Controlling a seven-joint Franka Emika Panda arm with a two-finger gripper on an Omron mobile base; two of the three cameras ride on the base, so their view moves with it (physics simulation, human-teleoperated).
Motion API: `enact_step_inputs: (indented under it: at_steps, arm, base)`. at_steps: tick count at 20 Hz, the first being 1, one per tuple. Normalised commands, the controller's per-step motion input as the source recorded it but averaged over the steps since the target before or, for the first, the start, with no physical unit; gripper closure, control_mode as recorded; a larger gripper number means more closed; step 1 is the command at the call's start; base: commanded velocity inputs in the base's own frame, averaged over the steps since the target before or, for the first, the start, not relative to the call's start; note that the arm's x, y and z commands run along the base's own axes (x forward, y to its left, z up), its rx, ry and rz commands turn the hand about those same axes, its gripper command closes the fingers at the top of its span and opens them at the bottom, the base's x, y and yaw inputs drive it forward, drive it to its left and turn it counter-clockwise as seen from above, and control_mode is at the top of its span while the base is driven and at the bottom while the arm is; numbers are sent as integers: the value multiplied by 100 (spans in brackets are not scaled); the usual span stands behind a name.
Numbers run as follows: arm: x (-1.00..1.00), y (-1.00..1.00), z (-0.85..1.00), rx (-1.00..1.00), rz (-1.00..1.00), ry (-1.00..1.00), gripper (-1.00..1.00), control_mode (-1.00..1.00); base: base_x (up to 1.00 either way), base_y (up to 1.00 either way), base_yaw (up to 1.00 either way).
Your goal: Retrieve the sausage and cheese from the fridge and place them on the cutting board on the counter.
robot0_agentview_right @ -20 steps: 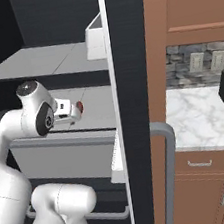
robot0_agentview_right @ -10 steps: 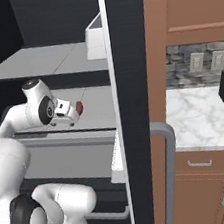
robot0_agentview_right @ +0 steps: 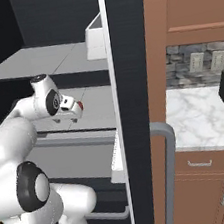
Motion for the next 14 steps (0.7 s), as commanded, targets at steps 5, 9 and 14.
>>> enact_step_inputs:
  at_steps: [5,9,14]
  arm:
    - [50,0,-48,0,4,-1,-100,-100]
    - [56,5,-29,0,5,0,-100,-100]
    - [52,13,-14,0,0,0,-100,-100]
  base:
    - [0,0,0]
    - [0,0,0]
    - [0,0,0]
